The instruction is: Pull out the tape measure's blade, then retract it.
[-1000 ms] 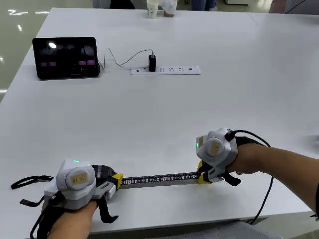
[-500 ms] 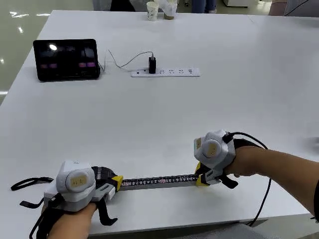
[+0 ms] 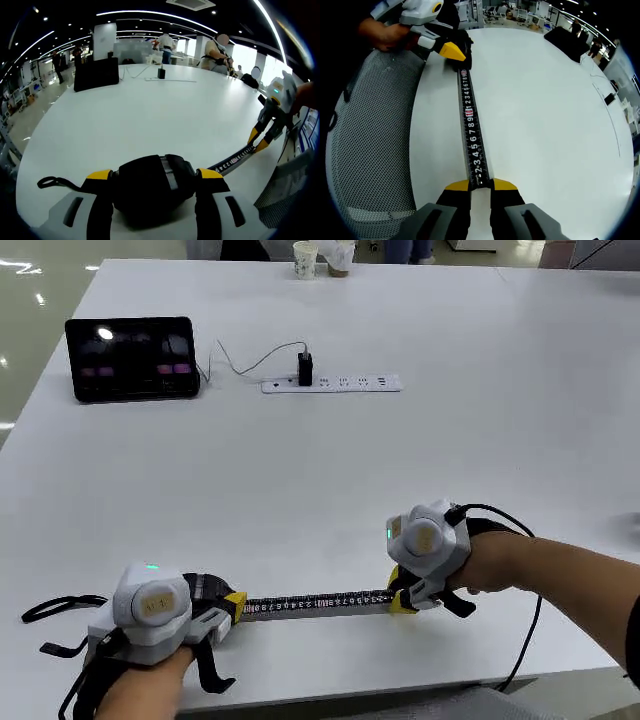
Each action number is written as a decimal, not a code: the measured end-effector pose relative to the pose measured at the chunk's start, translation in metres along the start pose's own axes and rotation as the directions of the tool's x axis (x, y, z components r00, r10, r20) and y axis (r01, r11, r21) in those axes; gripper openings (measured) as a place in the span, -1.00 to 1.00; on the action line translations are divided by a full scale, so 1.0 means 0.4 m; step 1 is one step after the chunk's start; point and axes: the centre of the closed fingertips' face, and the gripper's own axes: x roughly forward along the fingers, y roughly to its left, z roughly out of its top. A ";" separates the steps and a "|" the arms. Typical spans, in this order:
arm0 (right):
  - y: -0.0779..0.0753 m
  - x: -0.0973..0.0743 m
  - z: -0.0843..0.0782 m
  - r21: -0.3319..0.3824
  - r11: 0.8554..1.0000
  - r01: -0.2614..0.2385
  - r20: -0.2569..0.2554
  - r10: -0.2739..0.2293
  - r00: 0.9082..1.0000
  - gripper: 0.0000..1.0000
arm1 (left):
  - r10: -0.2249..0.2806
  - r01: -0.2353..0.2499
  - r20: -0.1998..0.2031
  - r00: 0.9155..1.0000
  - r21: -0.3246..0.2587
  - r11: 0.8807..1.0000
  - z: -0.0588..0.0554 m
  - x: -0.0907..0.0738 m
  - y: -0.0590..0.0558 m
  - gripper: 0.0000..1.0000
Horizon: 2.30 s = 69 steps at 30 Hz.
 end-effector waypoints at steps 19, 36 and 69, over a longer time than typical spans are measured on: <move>0.005 0.008 0.015 -0.025 1.000 0.007 -0.004 -0.007 1.000 -0.79 | -0.001 0.001 -0.002 1.000 0.006 1.000 -0.001 0.002 0.001 0.24; 0.005 0.014 0.032 -0.031 1.000 0.006 -0.012 -0.006 1.000 -0.78 | -0.001 0.001 -0.002 1.000 0.012 1.000 0.001 0.002 0.003 0.24; 0.009 0.026 0.058 -0.032 0.999 -0.008 -0.003 0.008 1.000 -0.78 | -0.004 0.004 -0.005 1.000 0.019 1.000 -0.004 0.006 0.004 0.25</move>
